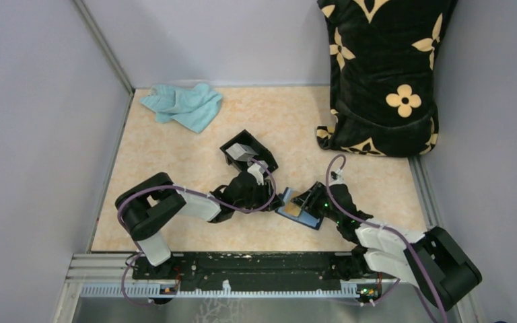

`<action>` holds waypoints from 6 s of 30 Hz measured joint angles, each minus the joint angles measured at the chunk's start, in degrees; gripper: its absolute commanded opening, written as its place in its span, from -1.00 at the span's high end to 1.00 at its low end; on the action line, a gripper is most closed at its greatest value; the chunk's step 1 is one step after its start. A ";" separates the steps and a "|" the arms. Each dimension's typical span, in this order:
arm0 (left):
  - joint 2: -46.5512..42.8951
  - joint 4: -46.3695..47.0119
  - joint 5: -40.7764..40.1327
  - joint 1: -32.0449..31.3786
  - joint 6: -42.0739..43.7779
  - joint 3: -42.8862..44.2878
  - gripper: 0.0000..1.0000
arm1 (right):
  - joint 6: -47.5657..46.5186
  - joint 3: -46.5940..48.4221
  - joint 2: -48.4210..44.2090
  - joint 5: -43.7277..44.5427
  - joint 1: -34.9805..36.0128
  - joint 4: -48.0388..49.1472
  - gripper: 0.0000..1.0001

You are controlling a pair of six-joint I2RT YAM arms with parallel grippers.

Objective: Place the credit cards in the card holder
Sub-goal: Insert the credit card into the card holder.

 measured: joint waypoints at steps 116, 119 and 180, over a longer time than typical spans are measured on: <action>-1.57 -13.40 -11.93 -6.67 -6.21 5.51 0.24 | -11.15 19.87 -3.34 24.92 8.98 -50.86 -0.58; -3.82 -9.62 -12.04 -8.00 -7.13 1.14 0.23 | -11.78 21.09 -0.94 25.79 10.23 -51.67 -0.58; 7.28 -53.51 -53.96 -28.94 -44.85 25.81 -0.17 | -8.63 26.23 7.37 22.73 17.75 -44.28 -0.58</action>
